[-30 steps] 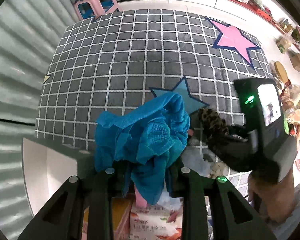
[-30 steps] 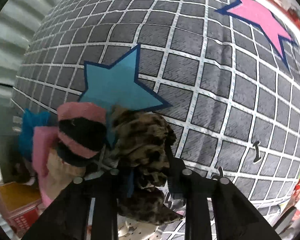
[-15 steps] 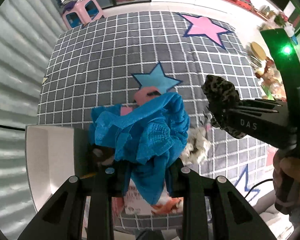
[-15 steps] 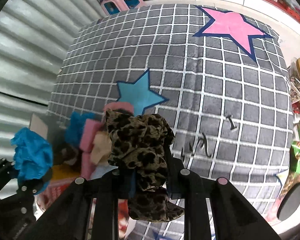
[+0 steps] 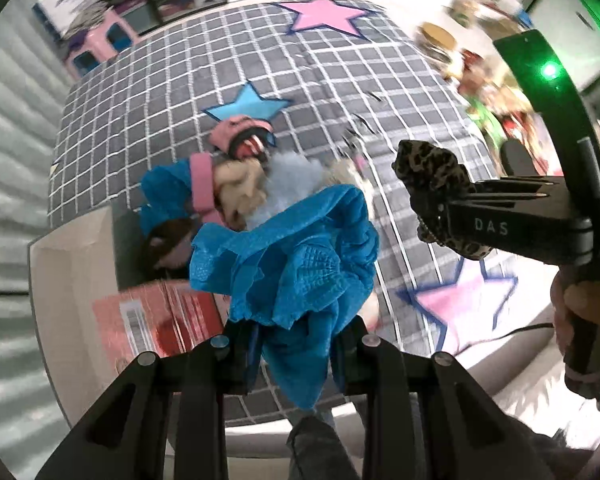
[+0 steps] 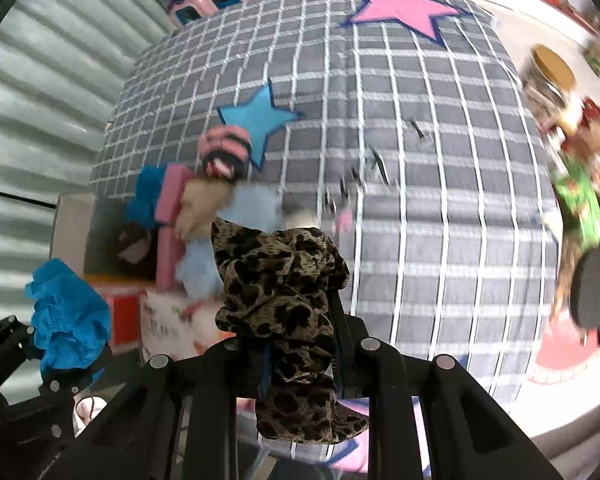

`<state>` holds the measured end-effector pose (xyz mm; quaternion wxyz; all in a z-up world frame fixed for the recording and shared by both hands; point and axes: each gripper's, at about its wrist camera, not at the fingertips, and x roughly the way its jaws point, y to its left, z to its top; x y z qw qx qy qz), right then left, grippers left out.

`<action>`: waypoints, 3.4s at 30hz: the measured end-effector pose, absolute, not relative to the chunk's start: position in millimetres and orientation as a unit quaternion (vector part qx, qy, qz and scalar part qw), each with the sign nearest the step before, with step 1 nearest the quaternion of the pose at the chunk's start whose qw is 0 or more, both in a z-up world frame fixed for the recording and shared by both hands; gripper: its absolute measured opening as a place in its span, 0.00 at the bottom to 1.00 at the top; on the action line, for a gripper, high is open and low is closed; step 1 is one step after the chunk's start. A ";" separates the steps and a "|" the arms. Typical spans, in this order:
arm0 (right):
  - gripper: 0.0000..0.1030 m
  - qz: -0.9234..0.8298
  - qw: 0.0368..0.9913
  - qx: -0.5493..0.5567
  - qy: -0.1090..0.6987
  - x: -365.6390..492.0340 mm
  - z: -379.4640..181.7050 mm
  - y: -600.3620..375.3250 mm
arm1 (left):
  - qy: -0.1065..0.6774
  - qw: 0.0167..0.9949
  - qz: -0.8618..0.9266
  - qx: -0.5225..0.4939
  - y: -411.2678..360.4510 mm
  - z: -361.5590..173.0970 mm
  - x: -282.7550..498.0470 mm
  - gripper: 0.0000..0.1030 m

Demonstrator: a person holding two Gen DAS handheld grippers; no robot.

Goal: Organize soft objects
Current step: 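Lift both held items and carry them over the white box, then open the left gripper dropping blue cloth while the right drops the leopard scrunchie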

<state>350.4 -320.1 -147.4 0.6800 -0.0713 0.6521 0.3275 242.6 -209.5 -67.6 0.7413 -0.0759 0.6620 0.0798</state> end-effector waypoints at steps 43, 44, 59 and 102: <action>0.23 0.456 0.619 -0.199 0.608 102.1 -90.1 -189.6 | 0.582 0.736 0.259 -0.229 -47.5 -48.3 -4.4 0.30; 0.23 0.462 0.616 -0.202 0.606 100.5 -87.2 -183.3 | 0.580 0.734 0.265 -0.236 -43.1 -49.5 -7.8 0.30; 0.23 0.506 0.584 -0.235 0.590 86.1 -71.4 -106.1 | 0.571 0.704 0.311 -0.285 -7.1 -72.1 -28.8 0.30; 0.23 0.491 0.559 -0.217 0.632 94.5 -92.7 -75.4 | 0.601 0.685 0.313 -0.268 2.6 -100.9 -16.8 0.33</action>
